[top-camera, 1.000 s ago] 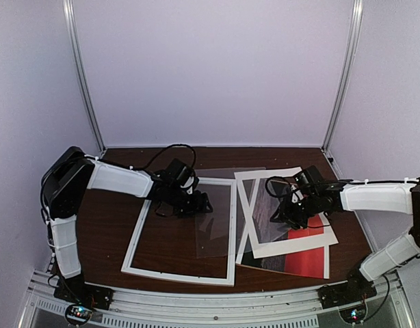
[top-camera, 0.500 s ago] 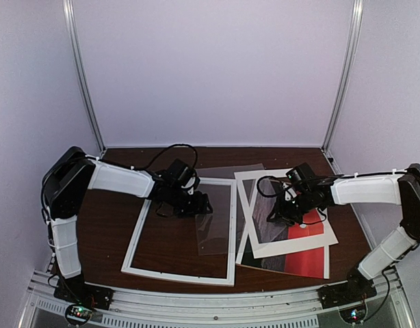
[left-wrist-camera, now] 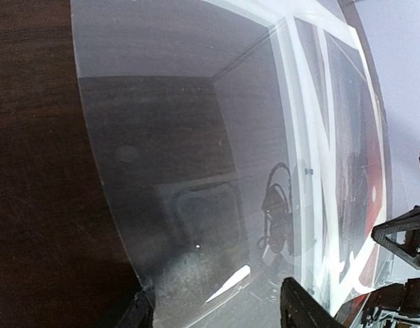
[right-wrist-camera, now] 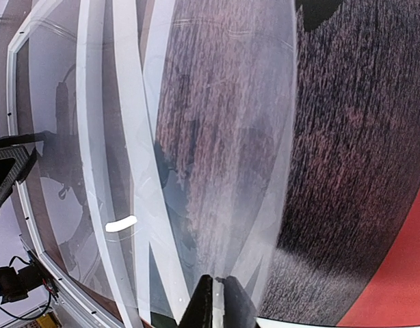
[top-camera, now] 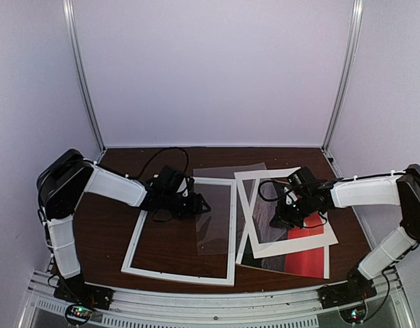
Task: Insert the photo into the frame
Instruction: Pass from the right arm to the left
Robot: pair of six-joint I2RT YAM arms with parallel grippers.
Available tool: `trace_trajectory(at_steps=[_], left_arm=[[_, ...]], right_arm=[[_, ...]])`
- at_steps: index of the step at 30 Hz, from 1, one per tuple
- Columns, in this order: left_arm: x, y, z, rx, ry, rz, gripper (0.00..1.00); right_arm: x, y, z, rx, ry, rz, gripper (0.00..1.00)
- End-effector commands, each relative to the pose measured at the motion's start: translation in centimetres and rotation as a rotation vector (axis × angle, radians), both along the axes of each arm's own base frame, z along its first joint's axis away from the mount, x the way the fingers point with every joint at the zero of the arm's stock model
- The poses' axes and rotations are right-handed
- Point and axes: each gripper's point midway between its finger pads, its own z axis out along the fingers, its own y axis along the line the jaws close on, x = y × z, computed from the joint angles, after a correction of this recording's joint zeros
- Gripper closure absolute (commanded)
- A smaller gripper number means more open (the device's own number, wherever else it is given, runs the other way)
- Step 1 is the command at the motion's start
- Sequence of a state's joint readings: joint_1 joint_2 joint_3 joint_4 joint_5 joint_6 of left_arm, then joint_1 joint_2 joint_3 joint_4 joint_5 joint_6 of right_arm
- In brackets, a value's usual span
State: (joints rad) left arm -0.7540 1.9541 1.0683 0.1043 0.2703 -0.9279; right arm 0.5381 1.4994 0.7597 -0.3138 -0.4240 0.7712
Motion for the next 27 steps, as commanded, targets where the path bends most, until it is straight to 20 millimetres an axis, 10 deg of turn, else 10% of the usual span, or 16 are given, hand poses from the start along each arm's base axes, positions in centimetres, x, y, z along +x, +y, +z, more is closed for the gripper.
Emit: trace_trajectory(at_steps=[1, 27], left_arm=[[-0.7, -0.6, 1.3, -0.130, 0.025, -0.010, 0.38], [1.1, -0.6, 5.4, -0.337, -0.002, -0.013, 0.73]], right_arm=[[0.4, 0.6, 0.3, 0.030, -0.028, 0.006, 0.92], [0.5, 0.8, 0.1, 0.025, -0.028, 0.024, 0.93]])
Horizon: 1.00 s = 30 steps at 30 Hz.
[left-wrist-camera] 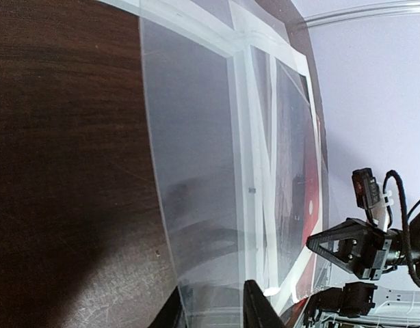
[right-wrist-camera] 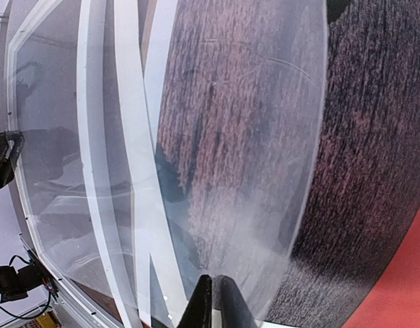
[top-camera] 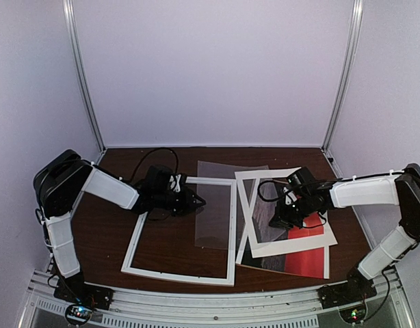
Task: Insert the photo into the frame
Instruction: Pass from the right arm to the left
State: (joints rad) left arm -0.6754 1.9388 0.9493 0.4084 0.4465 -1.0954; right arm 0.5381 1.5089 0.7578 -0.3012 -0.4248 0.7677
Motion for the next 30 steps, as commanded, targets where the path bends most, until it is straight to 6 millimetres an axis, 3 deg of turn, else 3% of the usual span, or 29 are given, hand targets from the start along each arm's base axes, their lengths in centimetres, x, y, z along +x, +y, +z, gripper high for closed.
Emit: trace_trajectory(at_steps=[1, 10, 16, 22, 30], left_arm=[[0.0, -1.0, 2.9, -0.066, -0.054, -0.045, 0.75], [0.4, -0.9, 3.6, -0.048, -0.060, -0.049, 0.85], [0.4, -0.2, 4.1, 0.010, -0.076, -0.062, 1.00], [-0.3, 0.4, 4.1, 0.107, -0.078, -0.119, 1.00], [-1.7, 1.0, 3.4, 0.150, -0.049, -0.173, 1.00]], right_arm=[[0.4, 0.7, 0.3, 0.025, -0.026, 0.022, 0.93], [0.3, 0.8, 0.2, 0.022, -0.024, 0.034, 0.93], [0.4, 1.0, 0.7, 0.031, -0.036, 0.046, 0.86], [0.7, 0.7, 0.9, 0.017, -0.046, 0.048, 0.72], [1.8, 0.6, 1.3, 0.065, -0.066, 0.043, 0.67]])
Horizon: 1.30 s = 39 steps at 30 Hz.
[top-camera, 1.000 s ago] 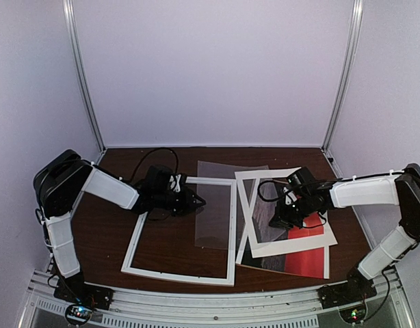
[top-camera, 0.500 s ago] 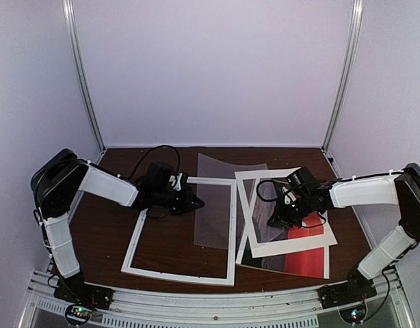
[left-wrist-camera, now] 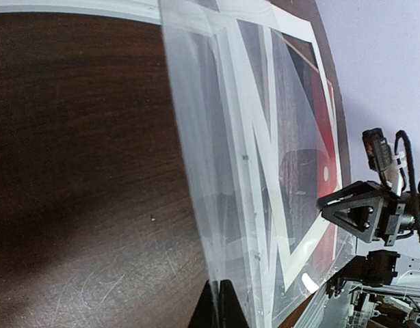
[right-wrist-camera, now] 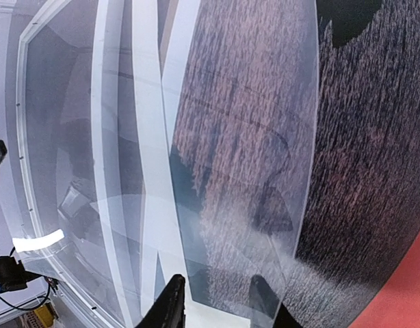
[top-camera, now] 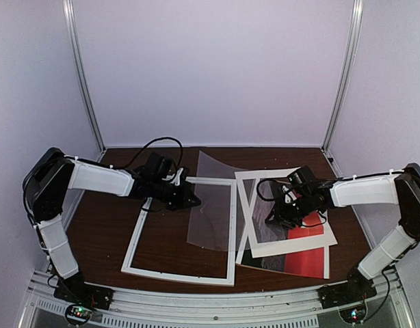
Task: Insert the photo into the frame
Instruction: Pass from the right arm to the left, then pass from the left arm to the right
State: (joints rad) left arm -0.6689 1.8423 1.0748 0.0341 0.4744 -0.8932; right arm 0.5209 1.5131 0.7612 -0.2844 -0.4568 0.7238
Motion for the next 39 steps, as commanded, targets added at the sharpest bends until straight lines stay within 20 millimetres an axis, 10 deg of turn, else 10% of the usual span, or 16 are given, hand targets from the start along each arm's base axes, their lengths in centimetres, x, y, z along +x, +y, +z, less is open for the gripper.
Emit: trace_trajectory(at_steps=[1, 26, 39], left_arm=[[-0.8, 0.2, 0.7, 0.007, -0.014, -0.055, 1.00], [-3.8, 0.3, -1.3, -0.003, 0.010, -0.122, 1.00], [-3.7, 1.0, -2.2, 0.037, 0.024, -0.086, 1.00]], right_arm=[[1.5, 0.6, 1.0, 0.059, -0.044, 0.008, 0.67], [5.2, 1.6, 0.8, 0.200, -0.050, -0.008, 0.69], [5.7, 1.2, 1.6, 0.221, -0.061, -0.006, 0.94]])
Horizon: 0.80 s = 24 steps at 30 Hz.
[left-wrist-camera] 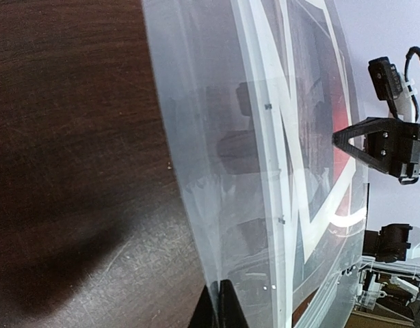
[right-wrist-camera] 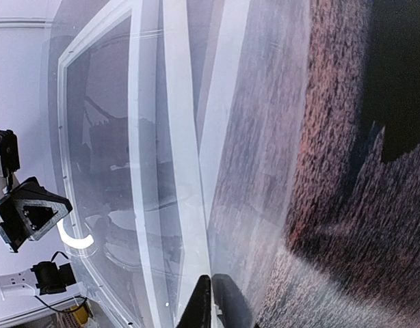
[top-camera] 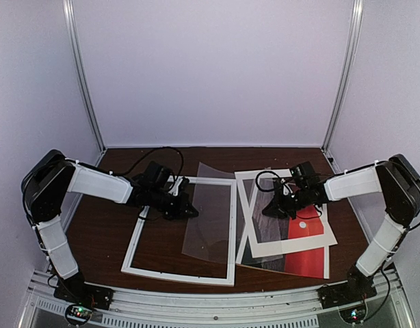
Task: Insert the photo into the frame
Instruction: Pass from the left arm to the right
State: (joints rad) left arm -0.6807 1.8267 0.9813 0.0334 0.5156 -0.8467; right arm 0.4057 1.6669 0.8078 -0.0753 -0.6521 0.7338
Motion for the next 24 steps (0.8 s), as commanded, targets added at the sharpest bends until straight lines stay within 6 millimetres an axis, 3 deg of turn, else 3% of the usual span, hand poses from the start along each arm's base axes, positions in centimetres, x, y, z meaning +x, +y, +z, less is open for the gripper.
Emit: trace_trajectory(at_steps=[1, 7, 10, 14, 20, 24], left_arm=[[-0.6, 0.0, 0.2, 0.003, -0.016, -0.014, 1.00], [-0.4, 0.6, -0.2, 0.034, -0.016, 0.013, 0.98], [-0.2, 1.1, -0.1, 0.068, -0.028, 0.030, 0.87], [0.6, 2.4, 0.4, 0.154, -0.071, 0.052, 0.65], [2.4, 6.5, 1.5, 0.296, -0.125, 0.123, 0.48], [4.1, 11.7, 2.0, 0.429, -0.139, 0.207, 0.43]], right_arm=[[1.1, 0.1, 1.6, 0.029, -0.052, 0.003, 0.96], [1.2, 0.1, 3.2, 0.033, -0.072, 0.025, 1.00], [1.2, 0.4, 4.6, 0.049, -0.087, 0.044, 1.00], [0.9, 0.6, 7.1, 0.070, -0.121, 0.069, 1.00], [0.4, 0.8, 10.9, 0.108, -0.169, 0.089, 1.00], [0.2, 0.9, 13.1, 0.135, -0.200, 0.090, 1.00]])
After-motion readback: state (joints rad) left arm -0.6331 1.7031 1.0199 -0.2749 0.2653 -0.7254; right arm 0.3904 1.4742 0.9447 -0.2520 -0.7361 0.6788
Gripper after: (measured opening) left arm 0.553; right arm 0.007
